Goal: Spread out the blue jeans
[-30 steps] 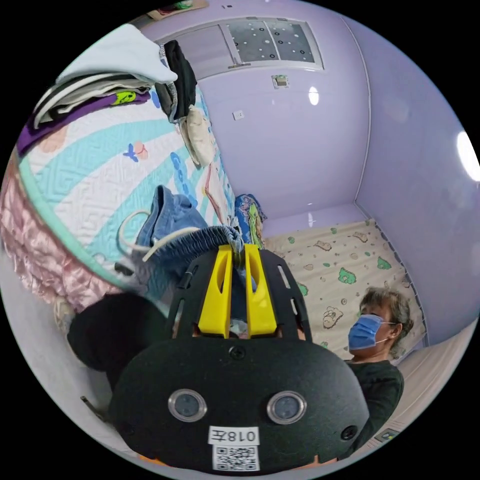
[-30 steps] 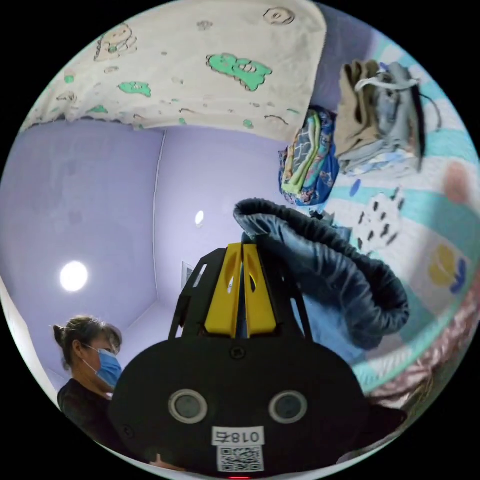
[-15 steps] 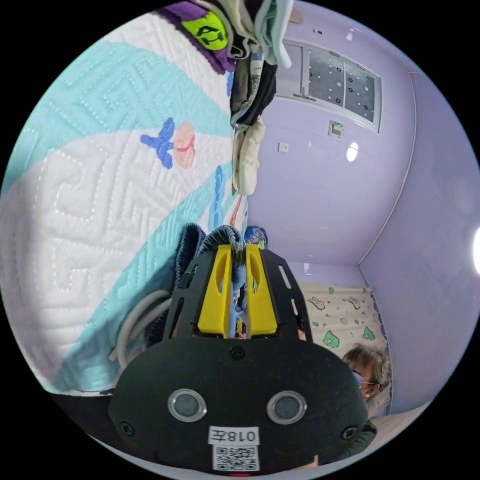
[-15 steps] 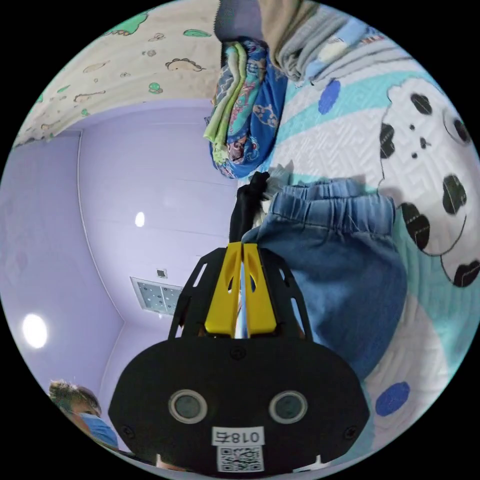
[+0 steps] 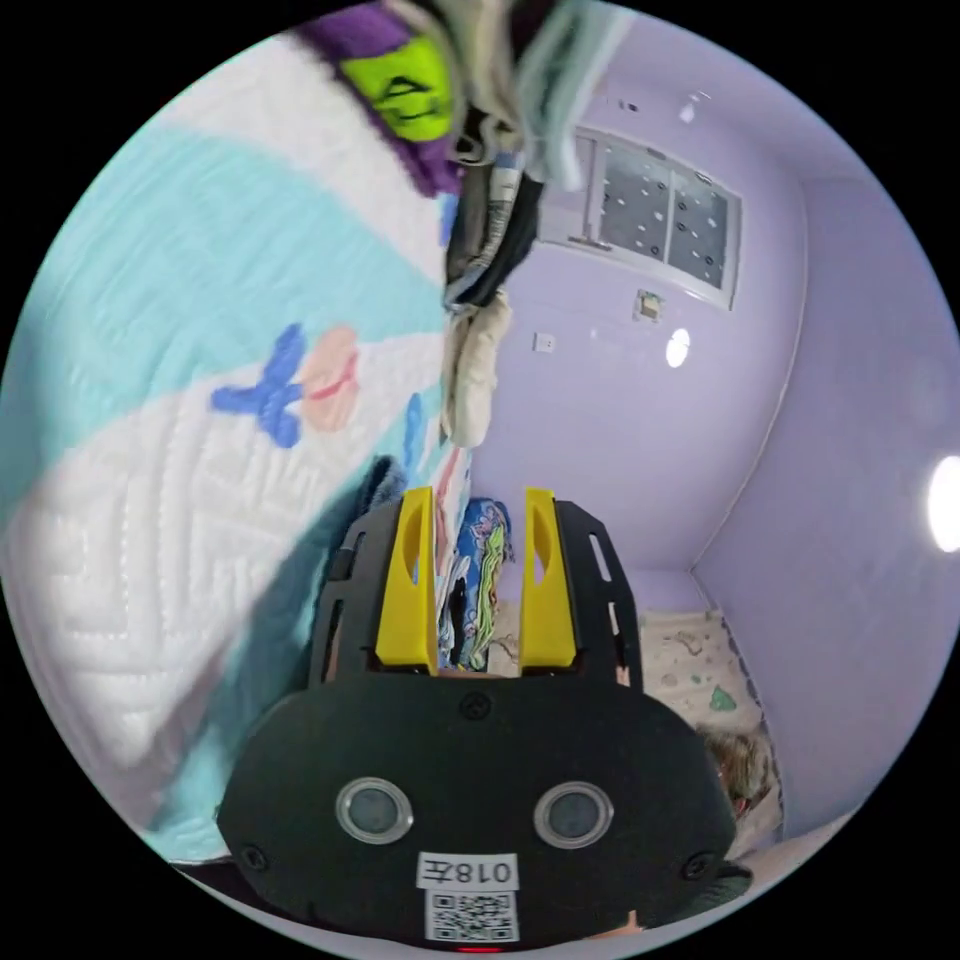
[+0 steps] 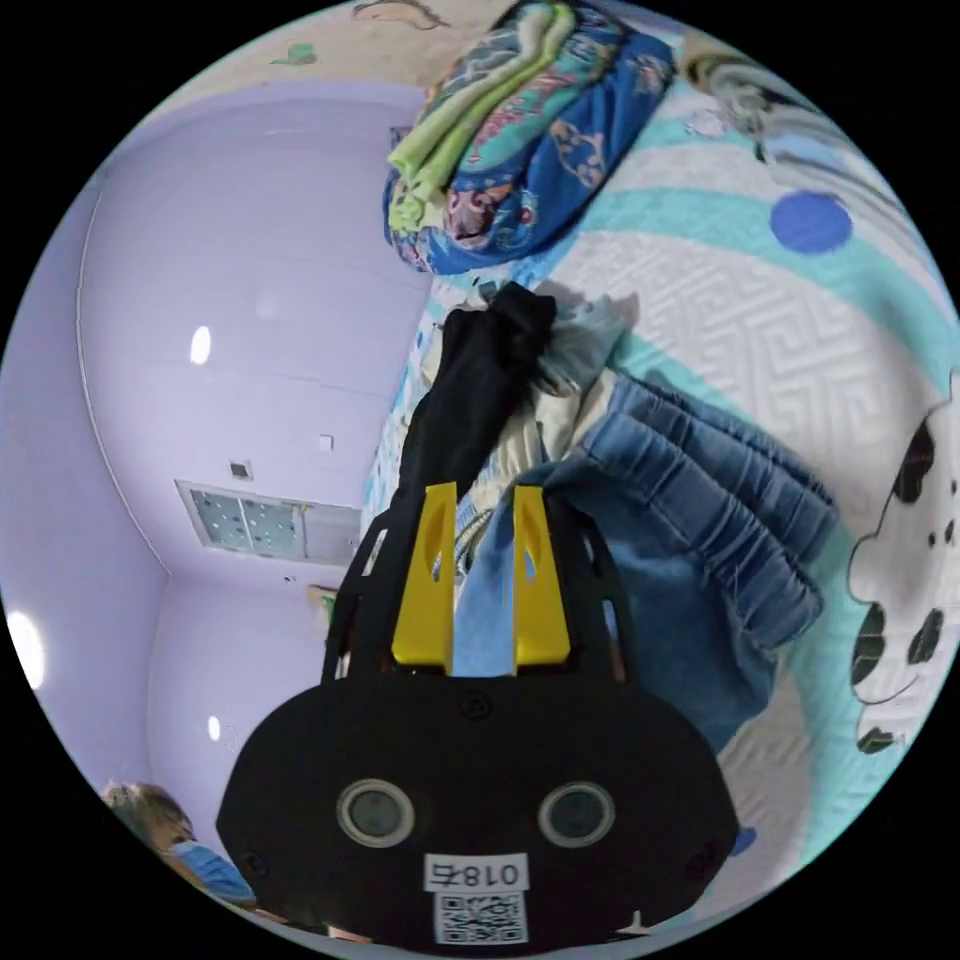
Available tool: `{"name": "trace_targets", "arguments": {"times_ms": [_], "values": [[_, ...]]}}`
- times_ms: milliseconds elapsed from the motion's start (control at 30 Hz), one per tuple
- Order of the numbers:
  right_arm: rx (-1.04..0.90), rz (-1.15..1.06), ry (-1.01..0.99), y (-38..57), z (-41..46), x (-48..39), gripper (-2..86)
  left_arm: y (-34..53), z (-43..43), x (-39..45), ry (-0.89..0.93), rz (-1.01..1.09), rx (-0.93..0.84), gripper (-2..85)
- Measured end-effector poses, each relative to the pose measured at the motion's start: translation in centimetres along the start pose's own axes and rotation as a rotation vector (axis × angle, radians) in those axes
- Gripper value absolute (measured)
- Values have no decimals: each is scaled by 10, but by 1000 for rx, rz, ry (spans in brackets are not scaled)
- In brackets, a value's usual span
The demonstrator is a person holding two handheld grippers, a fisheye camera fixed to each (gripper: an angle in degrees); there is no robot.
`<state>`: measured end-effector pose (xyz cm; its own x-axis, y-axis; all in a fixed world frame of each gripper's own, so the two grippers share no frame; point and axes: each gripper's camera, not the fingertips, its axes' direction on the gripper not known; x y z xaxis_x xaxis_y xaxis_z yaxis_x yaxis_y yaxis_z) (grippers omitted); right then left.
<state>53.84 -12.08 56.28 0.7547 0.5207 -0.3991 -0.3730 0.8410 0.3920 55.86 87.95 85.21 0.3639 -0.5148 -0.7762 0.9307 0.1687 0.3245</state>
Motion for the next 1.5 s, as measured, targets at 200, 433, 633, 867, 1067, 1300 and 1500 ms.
{"name": "trace_targets", "arguments": {"times_ms": [200,433,633,867,1067,1300,1500], "values": [[-39,-173,239,13,-20,-51,98,-2,-4,78,-51,232,-169,124],[-3,-283,372,66,-83,-36,87,100,-70,141,-299,493,-258,111],[-126,-202,-76,160,-118,9,85,171,-130,111,-258,305,54,133],[-510,-124,-216,292,-69,7,118,165,-118,126,-296,150,-2,205],[-609,-101,-210,345,-25,-10,121,134,-111,164,-282,101,-48,195],[-554,-65,-189,347,-5,-24,32,92,-107,231,-318,146,-111,67],[-533,-147,-191,355,-25,-59,9,78,-148,350,-310,474,-231,64]]}}
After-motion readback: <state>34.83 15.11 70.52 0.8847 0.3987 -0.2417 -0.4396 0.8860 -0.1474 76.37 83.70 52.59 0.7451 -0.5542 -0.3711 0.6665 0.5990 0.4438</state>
